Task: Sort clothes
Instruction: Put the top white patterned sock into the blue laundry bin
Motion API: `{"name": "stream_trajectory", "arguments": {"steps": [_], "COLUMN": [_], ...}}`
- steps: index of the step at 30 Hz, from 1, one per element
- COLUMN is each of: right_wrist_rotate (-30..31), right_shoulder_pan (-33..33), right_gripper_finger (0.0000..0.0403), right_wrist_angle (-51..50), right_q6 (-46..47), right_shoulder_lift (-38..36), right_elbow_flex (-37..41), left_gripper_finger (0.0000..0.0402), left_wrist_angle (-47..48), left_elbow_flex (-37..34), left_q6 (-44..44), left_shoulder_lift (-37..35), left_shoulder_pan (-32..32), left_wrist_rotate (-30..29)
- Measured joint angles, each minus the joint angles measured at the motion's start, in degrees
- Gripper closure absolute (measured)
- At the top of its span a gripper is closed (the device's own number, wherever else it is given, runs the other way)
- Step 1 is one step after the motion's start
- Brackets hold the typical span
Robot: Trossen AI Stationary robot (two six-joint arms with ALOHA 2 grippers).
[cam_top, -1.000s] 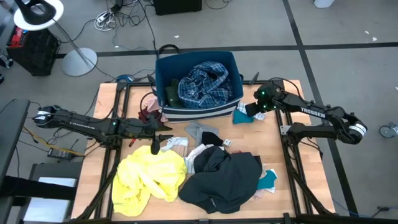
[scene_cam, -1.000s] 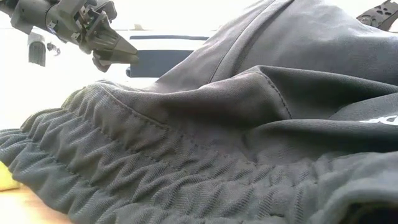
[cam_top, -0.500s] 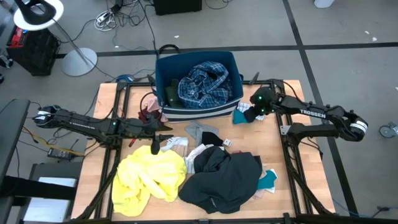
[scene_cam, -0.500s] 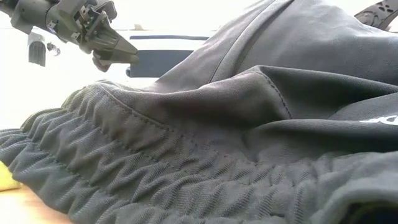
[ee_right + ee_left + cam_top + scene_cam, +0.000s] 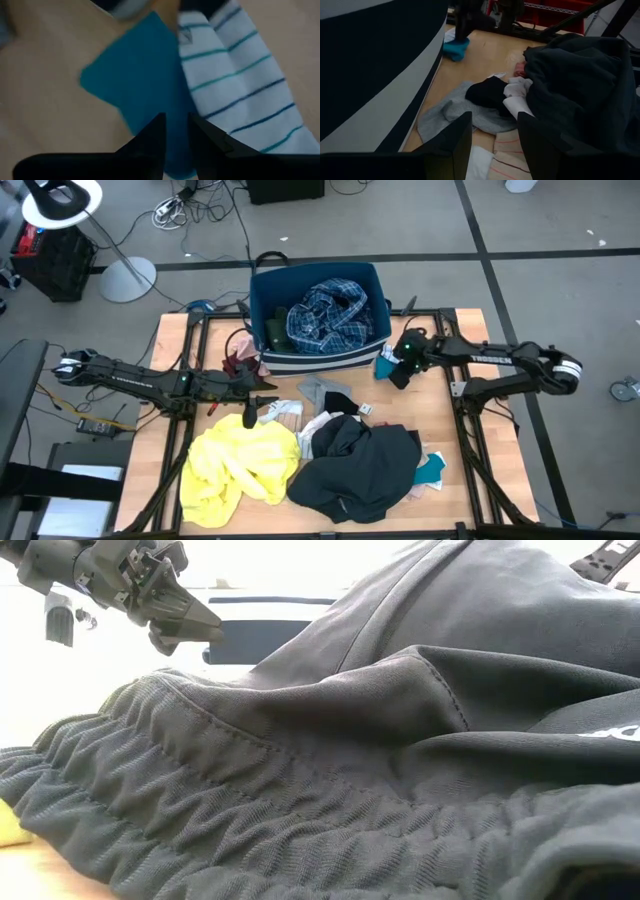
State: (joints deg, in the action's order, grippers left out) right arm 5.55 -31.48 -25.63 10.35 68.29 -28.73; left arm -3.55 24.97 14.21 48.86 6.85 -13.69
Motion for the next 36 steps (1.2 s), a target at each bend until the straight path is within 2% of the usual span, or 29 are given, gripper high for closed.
{"name": "stream_trajectory", "arguments": {"steps": [4, 10, 14, 16, 20, 24, 28, 36], "right_wrist_rotate": [4.3, 4.4, 4.4, 5.0, 8.9, 9.0, 8.2, 9.9], "right_shoulder_pan": [0.0, 0.0, 0.0, -0.1, -1.7, -4.4, -6.5, -11.9], "right_gripper_finger": [0.0333, 0.0362, 0.0396, 0.0397, 0.0398, 0.0398, 0.0364, 0.0251], "right_wrist_angle": [0.1, 0.9, 1.0, 0.9, -2.1, -4.1, -4.5, -4.7], "right_q6": [0.7, 1.2, 1.4, 1.8, 8.5, 13.6, 14.2, 14.2], "right_shoulder_lift": [2.0, 0.2, -1.3, -1.7, -2.7, -3.1, -3.1, -2.3], "right_elbow_flex": [0.0, 0.0, 0.0, 0.0, 0.0, 0.0, 0.0, 0.0], "left_gripper_finger": [0.0239, 0.0239, 0.0239, 0.0239, 0.0239, 0.0239, 0.0239, 0.0239], "left_wrist_angle": [0.0, 0.1, 0.1, 0.1, 0.1, 0.1, 0.1, 0.1], "left_elbow_flex": [0.0, 0.0, 0.0, 0.0, 0.0, 0.0, 0.0, 0.0], "left_q6": [0.0, 0.0, 0.0, 0.0, 0.0, 0.0, 0.0, 0.0], "left_shoulder_lift": [0.0, 0.0, 0.0, 0.0, 0.0, 0.0, 0.0, 0.0], "left_shoulder_pan": [0.0, 0.0, 0.0, 0.0, 0.0, 0.0, 0.0, 0.0], "left_wrist_rotate": [0.0, 0.0, 0.0, 0.0, 0.0, 0.0, 0.0, 0.0]}}
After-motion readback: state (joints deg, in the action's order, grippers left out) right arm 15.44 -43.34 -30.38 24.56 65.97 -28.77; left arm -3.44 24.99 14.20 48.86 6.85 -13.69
